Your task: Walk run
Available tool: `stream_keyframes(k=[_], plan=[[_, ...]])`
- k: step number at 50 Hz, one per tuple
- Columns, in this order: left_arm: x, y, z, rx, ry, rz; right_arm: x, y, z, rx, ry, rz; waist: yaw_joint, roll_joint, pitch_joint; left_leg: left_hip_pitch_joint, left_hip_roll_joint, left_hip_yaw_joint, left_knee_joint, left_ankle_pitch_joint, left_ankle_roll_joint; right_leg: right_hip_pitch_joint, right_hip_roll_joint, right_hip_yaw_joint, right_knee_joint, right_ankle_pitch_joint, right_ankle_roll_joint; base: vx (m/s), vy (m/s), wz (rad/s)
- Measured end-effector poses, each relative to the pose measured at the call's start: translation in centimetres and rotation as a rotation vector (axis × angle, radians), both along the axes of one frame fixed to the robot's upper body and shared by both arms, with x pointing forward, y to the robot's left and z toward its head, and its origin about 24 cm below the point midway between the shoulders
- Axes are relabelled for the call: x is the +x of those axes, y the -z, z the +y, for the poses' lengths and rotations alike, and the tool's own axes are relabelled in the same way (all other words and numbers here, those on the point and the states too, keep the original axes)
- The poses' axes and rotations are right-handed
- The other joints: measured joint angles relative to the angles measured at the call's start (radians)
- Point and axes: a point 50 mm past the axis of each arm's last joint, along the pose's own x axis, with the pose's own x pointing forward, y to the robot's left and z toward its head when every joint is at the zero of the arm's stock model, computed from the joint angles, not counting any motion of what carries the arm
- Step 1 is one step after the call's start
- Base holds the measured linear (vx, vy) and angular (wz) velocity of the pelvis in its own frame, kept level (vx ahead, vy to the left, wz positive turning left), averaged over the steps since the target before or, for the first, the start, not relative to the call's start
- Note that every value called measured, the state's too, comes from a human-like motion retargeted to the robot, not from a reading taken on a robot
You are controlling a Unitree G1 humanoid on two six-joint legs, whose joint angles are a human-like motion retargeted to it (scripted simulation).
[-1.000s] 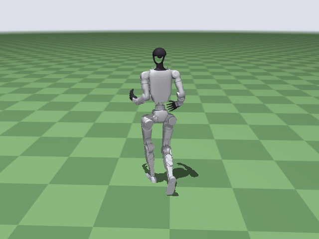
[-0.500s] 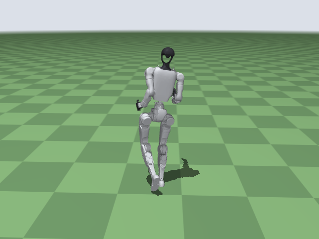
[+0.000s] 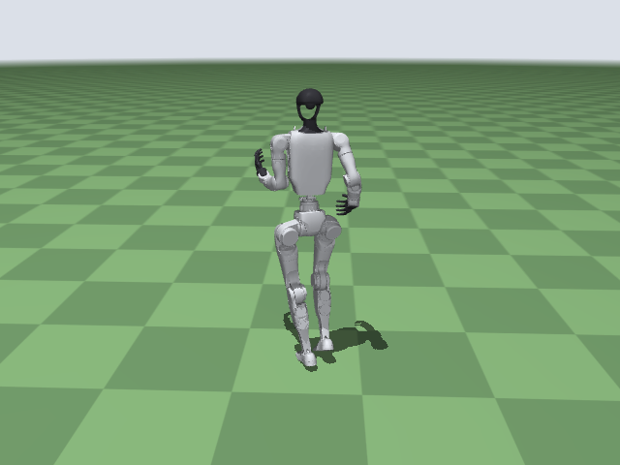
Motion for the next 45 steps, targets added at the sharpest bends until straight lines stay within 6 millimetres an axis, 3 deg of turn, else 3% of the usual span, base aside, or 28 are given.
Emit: stream_keyframes(k=[3,5,7,10,12,13,15,17,19,21,25,28,30,32,33,35,37,38,40,45], plan=[[-0.8,-1.1,0.0,0.146,0.021,-0.026,-1.9,-0.8,-2.6,-0.067,0.006,0.044,-0.076,0.022,-0.019,0.099,0.011,0.026,-0.046,0.179,-0.054,-0.068,-0.047,-0.032,-0.317,-0.077,0.002,1.21,-0.50,0.87],[-1.6,-0.4,0.1,0.219,0.037,0.020,-2.3,-1.4,-3.4,-0.121,0.022,0.043,-0.122,0.039,-0.024,0.171,0.031,0.060,-0.061,0.298,-0.080,-0.075,-0.043,0.004,-0.506,-0.171,-0.010,1.35,-0.60,0.62],[-2.6,1.1,0.0,0.244,0.059,0.102,-1.5,-2.0,-3.4,-0.175,0.049,0.006,-0.139,0.053,-0.023,0.228,0.044,0.072,-0.030,0.405,-0.104,-0.062,-0.060,0.006,-0.576,-0.168,0.000,1.17,-0.51,0.26],[-4.5,4.5,0.3,0.229,0.085,0.257,1.0,-2.8,-1.6,-0.244,0.090,-0.090,-0.146,0.056,-0.011,0.202,0.056,0.088,0.274,0.525,-0.168,-0.015,-0.033,-0.002,-0.498,-0.055,-0.141,1.34,-0.72,-0.37],[-7.5,8.2,1.2,0.247,0.085,0.429,2.9,-2.9,0.6,-0.243,0.101,-0.149,-0.100,0.089,-0.004,0.112,0.154,0.197,0.617,0.525,-0.122,0.020,0.084,0.049,-0.357,-0.181,-0.184,1.50,-0.86,-1.23],[-8.9,10.2,1.1,0.259,0.111,0.524,4.3,-3.2,1.1,-0.239,0.146,-0.197,-0.078,0.090,-0.023,0.048,0.145,0.161,0.714,0.525,-0.106,0.021,0.058,0.032,-0.321,-0.220,-0.163,1.40,-0.66,-0.31],[-11.6,13.9,0.0,0.229,0.140,0.713,7.7,-4.8,1.2,-0.225,0.178,-0.332,-0.040,0.023,-0.073,-0.077,0.012,0.141,0.736,0.501,-0.069,0.052,-0.031,0.080,-0.333,-0.262,-0.132,1.15,-0.46,-0.04],[-14.8,15.9,-0.8,0.146,0.088,0.840,11.0,-6.8,3.7,-0.202,0.087,-0.462,-0.050,-0.006,-0.079,-0.157,0.009,0.197,0.731,0.366,-0.013,0.117,-0.035,0.110,-0.364,-0.282,-0.138,1.16,-0.32,-0.44],[-17.4,16.5,-0.6,0.080,-0.004,0.904,13.5,-9.5,4.8,-0.231,0.016,-0.602,-0.043,-0.012,-0.058,-0.236,0.014,0.222,0.656,0.243,0.016,0.196,-0.024,0.111,-0.419,-0.256,-0.136,1.31,-0.27,-0.36],[-19.1,16.5,0.0,0.067,-0.069,0.941,15.2,-12.3,5.1,-0.289,-0.042,-0.720,0.001,-0.027,-0.038,-0.295,0.015,0.257,0.490,0.172,0.013,0.271,-0.010,0.122,-0.480,-0.165,-0.115,0.92,-0.21,-0.65],[-20.3,15.8,2.0,0.131,-0.097,0.965,16.3,-15.7,5.1,-0.402,-0.105,-0.833,0.115,-0.012,0.004,-0.312,-0.010,0.212,0.026,0.131,-0.037,0.432,0.075,0.108,-0.559,0.072,-0.090,1.19,-0.34,-0.70],[-18.5,14.9,3.1,0.148,-0.099,0.901,15.6,-16.1,4.4,-0.452,-0.089,-0.828,0.160,-0.009,0.034,-0.264,-0.024,0.197,-0.180,0.119,-0.123,0.550,0.087,0.017,-0.555,0.236,-0.029,1.18,-0.37,0.07],[-16.7,14.0,3.5,0.169,-0.102,0.840,15.0,-15.4,4.1,-0.455,-0.065,-0.791,0.175,-0.010,0.046,-0.248,0.001,0.278,-0.171,0.208,-0.010,0.590,0.098,0.033,-0.484,0.341,0.057,1.23,-0.47,0.36],[-14.6,13.1,3.9,0.215,-0.122,0.788,14.4,-13.8,4.2,-0.429,-0.041,-0.725,0.162,-0.022,0.026,-0.227,0.004,0.283,-0.088,0.125,0.128,0.563,0.105,-0.008,-0.334,0.442,0.142,1.26,-0.73,0.58],[-13.8,12.9,3.9,0.237,-0.138,0.774,13.7,-12.4,4.5,-0.415,-0.036,-0.673,0.129,-0.051,0.004,-0.222,-0.030,0.227,-0.004,0.045,0.128,0.509,0.112,-0.031,-0.186,0.451,0.146,1.50,-0.61,1.15],[-11.0,12.5,3.6,0.232,-0.178,0.710,11.6,-9.0,4.0,-0.402,-0.022,-0.541,0.083,-0.015,-0.064,-0.277,-0.011,0.149,0.108,-0.020,0.128,0.368,0.176,0.043,-0.004,0.453,0.164,1.49,-0.08,0.94],[-7.7,11.2,3.6,0.135,-0.198,0.594,9.5,-5.2,4.7,-0.345,-0.035,-0.368,0.060,0.022,-0.061,-0.243,0.010,0.181,0.131,-0.054,0.128,0.229,0.121,0.097,0.198,0.259,0.127,1.07,0.04,-0.06],[-5.8,10.1,2.3,0.093,-0.171,0.522,8.1,-3.8,4.7,-0.311,-0.036,-0.291,0.088,0.026,-0.062,-0.192,0.009,0.187,0.100,-0.063,0.128,0.196,0.090,0.084,0.197,0.205,0.065,1.03,-0.10,0.02],[-2.7,6.9,1.1,0.057,-0.156,0.361,5.8,-2.5,3.3,-0.247,-0.043,-0.208,0.080,0.029,-0.046,-0.101,-0.014,0.138,0.029,-0.051,0.116,0.124,0.023,0.040,0.153,0.094,-0.015,0.88,-0.18,0.87],[-0.1,0.3,0.4,0.142,-0.091,0.073,0.7,-1.4,-0.8,-0.226,-0.029,-0.037,-0.010,0.037,-0.015,0.048,-0.043,0.003,-0.065,0.060,0.072,0.004,-0.076,0.007,-0.233,-0.033,-0.003,0.80,-0.28,1.79]])
